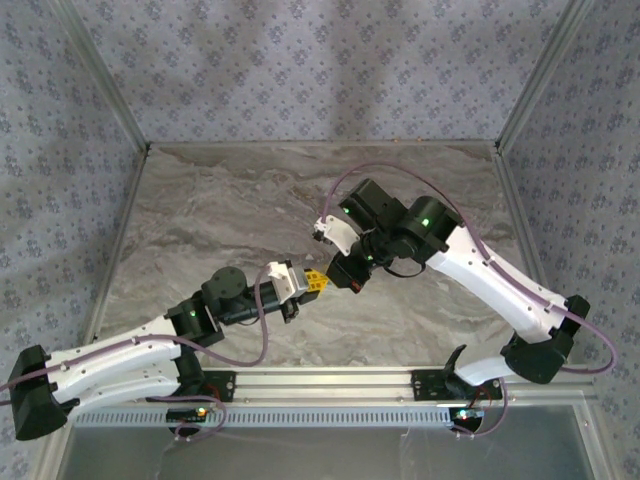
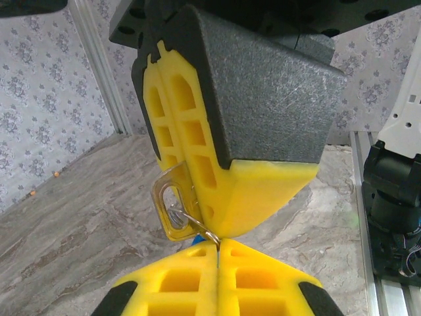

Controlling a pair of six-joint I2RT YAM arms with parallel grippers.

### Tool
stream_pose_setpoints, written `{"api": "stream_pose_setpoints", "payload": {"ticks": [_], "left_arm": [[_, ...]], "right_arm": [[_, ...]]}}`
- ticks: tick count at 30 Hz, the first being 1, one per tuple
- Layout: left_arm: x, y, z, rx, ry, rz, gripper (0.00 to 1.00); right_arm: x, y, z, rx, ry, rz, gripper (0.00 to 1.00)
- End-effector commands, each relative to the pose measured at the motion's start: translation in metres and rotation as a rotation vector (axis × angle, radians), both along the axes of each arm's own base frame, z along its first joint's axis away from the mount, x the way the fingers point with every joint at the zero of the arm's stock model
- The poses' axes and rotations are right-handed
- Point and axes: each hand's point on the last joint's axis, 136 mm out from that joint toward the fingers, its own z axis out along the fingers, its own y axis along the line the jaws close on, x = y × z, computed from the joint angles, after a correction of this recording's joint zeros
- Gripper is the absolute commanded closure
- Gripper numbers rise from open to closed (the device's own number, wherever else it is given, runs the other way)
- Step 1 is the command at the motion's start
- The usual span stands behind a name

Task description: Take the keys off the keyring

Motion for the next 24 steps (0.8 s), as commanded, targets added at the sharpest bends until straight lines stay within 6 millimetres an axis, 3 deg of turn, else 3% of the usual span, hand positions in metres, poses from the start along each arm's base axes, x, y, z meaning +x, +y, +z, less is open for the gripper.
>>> {"api": "stream_pose_setpoints", "payload": {"ticks": [1, 10, 19, 21, 24], "left_arm": [[0.001, 0.003, 0.027, -0.077, -0.046, 0.02, 1.0], [-0.001, 0.017, 0.007, -0.058, -0.017, 0.048, 1.0], [0.001, 0.017, 0.0, -0.042, 0.009, 0.056, 1.0], [0.001, 0.017, 0.001, -0.047, 0.012, 0.057, 0.86], [-0.001, 0.016, 0.004, -0.055, 0.013, 0.044, 0.8]], "right_arm": [[-0.008, -0.003, 0.005, 0.025, 0.012, 0.009, 1.0], [-0.004, -0.009, 0.007, 0.027, 0.005, -0.018, 1.0], [-0.002, -0.007, 0.008, 0.035, 0.006, -0.026, 1.0], [-0.002, -0.007, 0.008, 0.035, 0.006, -0.027, 1.0], [-0.002, -0.007, 0.009, 0.037, 0.008, -0.028, 1.0]]}}
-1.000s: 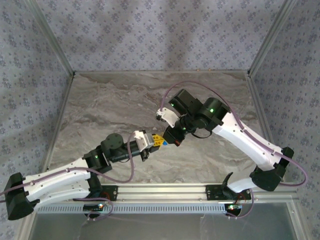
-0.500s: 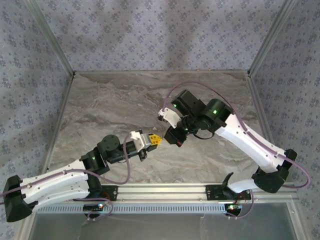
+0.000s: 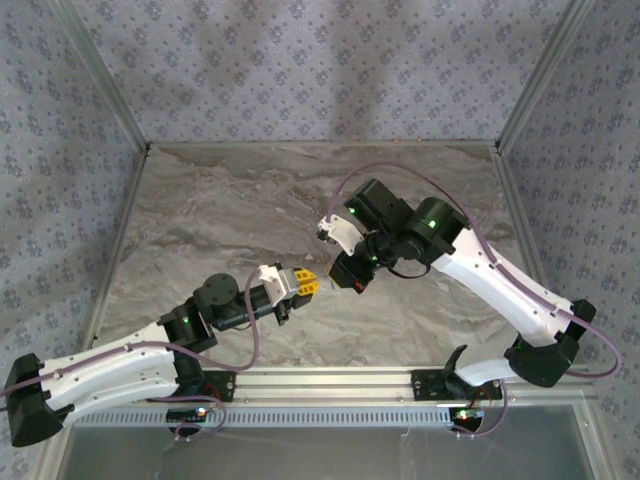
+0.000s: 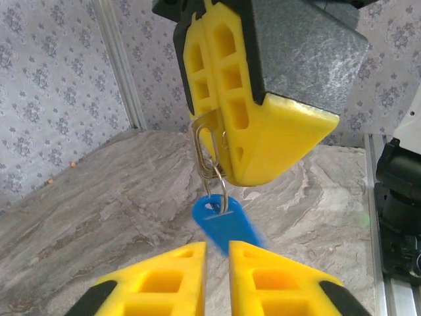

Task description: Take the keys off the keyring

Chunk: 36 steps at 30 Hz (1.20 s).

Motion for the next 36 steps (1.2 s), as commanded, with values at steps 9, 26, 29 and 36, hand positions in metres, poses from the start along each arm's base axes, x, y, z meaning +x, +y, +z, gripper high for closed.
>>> {"api": "stream_pose_setpoints", "payload": {"ticks": [9, 26, 29, 36], "left_arm": [[-0.008, -0.007, 0.027, -0.066, -0.02, -0.056, 0.68], [0.01, -0.007, 0.035, -0.108, -0.094, 0.042, 0.5], [0.012, -0.01, 0.036, -0.103, -0.109, 0.04, 0.49], [0.012, -0.019, 0.038, -0.084, -0.139, 0.02, 0.49]], "right_arm": [[-0.003, -0.001, 0.006, 0.027, 0.003, -0.008, 1.0], [-0.01, 0.003, 0.014, 0.073, 0.018, 0.01, 1.0], [-0.012, 0.004, 0.017, 0.088, 0.022, 0.015, 1.0], [-0.016, 0.005, 0.023, 0.119, 0.025, 0.023, 1.0]]}}
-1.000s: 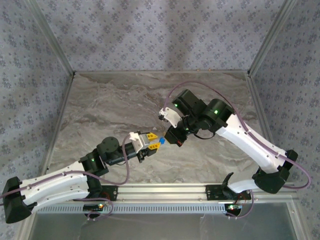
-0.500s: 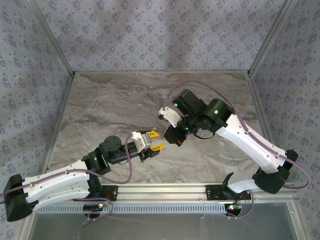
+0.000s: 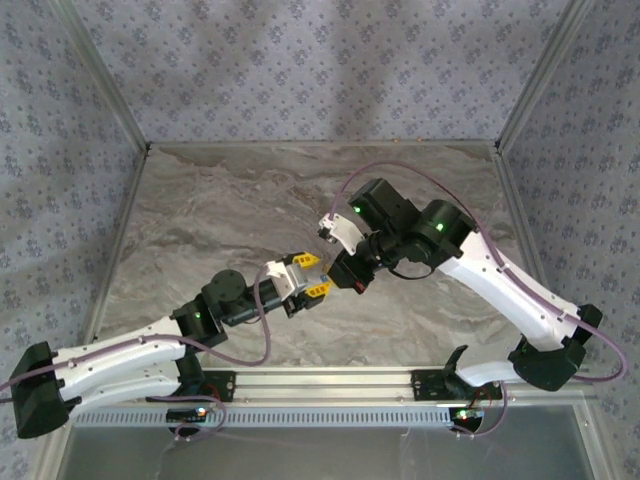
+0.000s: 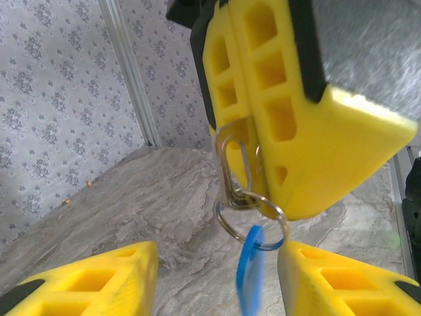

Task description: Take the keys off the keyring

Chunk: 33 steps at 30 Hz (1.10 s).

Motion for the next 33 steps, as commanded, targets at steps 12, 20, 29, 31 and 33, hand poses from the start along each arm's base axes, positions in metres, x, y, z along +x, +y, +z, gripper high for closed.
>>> {"api": "stream_pose_setpoints", "payload": {"ticks": [12, 20, 29, 31, 33], "left_arm": [[-0.002, -0.01, 0.047, -0.081, -0.126, -0.024, 0.55], [-0.004, -0.012, 0.049, -0.077, -0.136, -0.042, 0.69], [-0.008, -0.012, 0.055, -0.086, -0.131, -0.064, 0.79], [-0.01, -0.013, 0.056, -0.086, -0.122, -0.075, 0.81], [-0.012, -0.013, 0.057, -0.087, -0.11, -0.086, 0.81]], "right_arm": [[-0.012, -0.001, 0.013, 0.062, 0.016, 0.012, 1.0], [-0.012, -0.002, 0.019, 0.084, 0.007, 0.013, 1.0], [-0.01, -0.004, 0.023, 0.102, 0.003, 0.004, 1.0], [-0.009, -0.005, 0.024, 0.103, 0.0, -0.001, 1.0], [-0.008, -0.006, 0.024, 0.108, 0.0, -0.008, 1.0]]}}
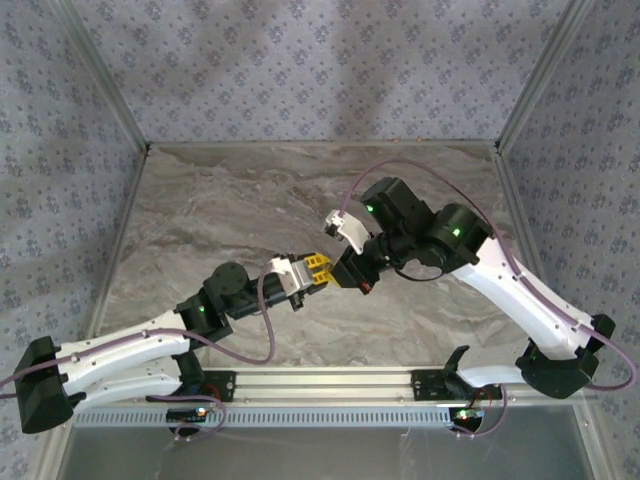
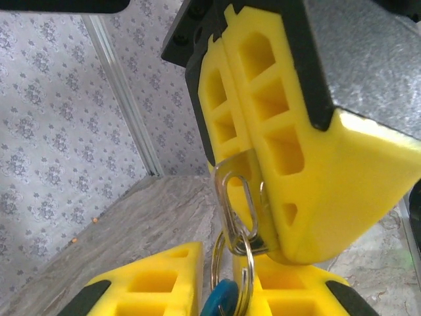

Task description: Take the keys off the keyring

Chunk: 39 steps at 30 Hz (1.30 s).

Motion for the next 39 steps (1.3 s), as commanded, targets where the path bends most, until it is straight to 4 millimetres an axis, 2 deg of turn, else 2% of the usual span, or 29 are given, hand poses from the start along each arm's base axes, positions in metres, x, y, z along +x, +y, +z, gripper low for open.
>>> {"api": "stream_pose_setpoints", "payload": {"ticks": [1, 4, 10, 20, 28, 31, 35, 39], "left_arm": [[-0.01, -0.001, 0.026, -0.06, -0.01, -0.051, 0.8], [-0.012, -0.002, 0.024, -0.053, -0.001, -0.065, 0.77], [-0.019, -0.005, 0.023, -0.044, 0.005, -0.096, 0.76], [-0.022, -0.006, 0.026, -0.044, 0.003, -0.109, 0.92], [-0.025, -0.006, 0.028, -0.045, 0.012, -0.122, 0.98], [-0.026, -0.006, 0.029, -0.042, 0.013, -0.127, 0.96], [-0.027, -0.007, 0.03, -0.043, 0.007, -0.131, 0.85], [-0.027, -0.009, 0.034, -0.048, -0.011, -0.133, 0.81]], "right_arm": [[-0.001, -0.004, 0.005, 0.02, 0.006, -0.01, 1.0], [0.0, -0.005, 0.006, 0.025, 0.004, -0.016, 1.0], [0.002, -0.007, 0.006, 0.033, 0.008, -0.025, 1.0], [0.002, -0.009, 0.007, 0.04, 0.007, -0.035, 1.0], [0.006, -0.014, 0.011, 0.055, -0.015, -0.058, 1.0], [0.008, -0.015, 0.012, 0.062, -0.022, -0.068, 1.0], [0.007, -0.014, 0.013, 0.073, -0.019, -0.068, 1.0], [0.006, -0.013, 0.013, 0.078, -0.011, -0.064, 1.0]]}}
